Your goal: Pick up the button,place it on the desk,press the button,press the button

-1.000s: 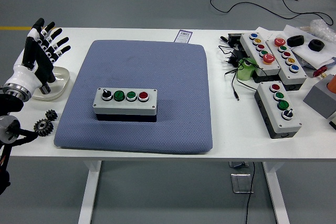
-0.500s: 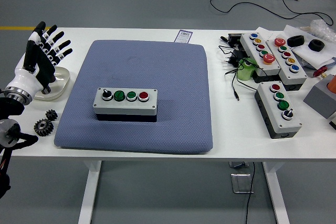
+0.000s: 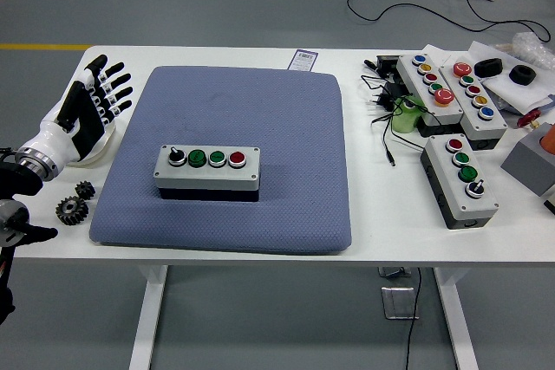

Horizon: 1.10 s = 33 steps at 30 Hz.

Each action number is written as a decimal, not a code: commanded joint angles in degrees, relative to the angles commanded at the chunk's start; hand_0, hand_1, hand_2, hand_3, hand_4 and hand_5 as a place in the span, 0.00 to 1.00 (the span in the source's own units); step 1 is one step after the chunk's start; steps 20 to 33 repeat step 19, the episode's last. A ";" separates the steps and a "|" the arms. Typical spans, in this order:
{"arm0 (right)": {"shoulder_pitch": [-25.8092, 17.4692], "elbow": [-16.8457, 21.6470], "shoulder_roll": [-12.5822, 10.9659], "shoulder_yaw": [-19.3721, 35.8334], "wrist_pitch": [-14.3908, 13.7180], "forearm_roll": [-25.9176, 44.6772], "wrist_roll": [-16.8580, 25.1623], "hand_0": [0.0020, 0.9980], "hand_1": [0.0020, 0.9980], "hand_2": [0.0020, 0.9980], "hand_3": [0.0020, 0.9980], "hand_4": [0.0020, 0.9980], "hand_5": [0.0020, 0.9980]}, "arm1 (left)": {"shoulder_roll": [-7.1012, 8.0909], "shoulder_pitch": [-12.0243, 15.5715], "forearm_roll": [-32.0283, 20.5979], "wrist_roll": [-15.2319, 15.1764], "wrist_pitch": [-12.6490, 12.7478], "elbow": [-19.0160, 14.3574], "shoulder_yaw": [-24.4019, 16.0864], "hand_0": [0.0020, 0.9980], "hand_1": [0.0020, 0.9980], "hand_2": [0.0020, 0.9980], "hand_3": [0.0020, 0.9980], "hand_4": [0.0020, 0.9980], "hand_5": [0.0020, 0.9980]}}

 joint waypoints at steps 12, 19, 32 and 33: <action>0.13 0.00 0.27 -2.05 0.06 1.06 -0.07 0.67 0.66 0.68 0.62 0.31 0.17 | 1.46 -0.41 -1.38 -0.46 3.56 -0.35 -0.54 0.95 0.96 1.00 0.99 0.76 1.00; 0.47 0.00 0.10 -1.72 0.08 0.73 0.11 0.67 0.66 0.68 0.62 0.31 0.17 | 1.93 -0.31 -0.29 -1.85 3.73 -0.79 -0.47 0.91 0.93 0.95 0.87 0.76 1.00; 0.47 0.00 0.10 -1.72 0.08 0.73 0.11 0.67 0.66 0.68 0.62 0.31 0.17 | 1.93 -0.31 -0.29 -1.85 3.73 -0.79 -0.47 0.91 0.93 0.95 0.87 0.76 1.00; 0.47 0.00 0.10 -1.72 0.08 0.73 0.11 0.67 0.66 0.68 0.62 0.31 0.17 | 1.93 -0.31 -0.29 -1.85 3.73 -0.79 -0.47 0.91 0.93 0.95 0.87 0.76 1.00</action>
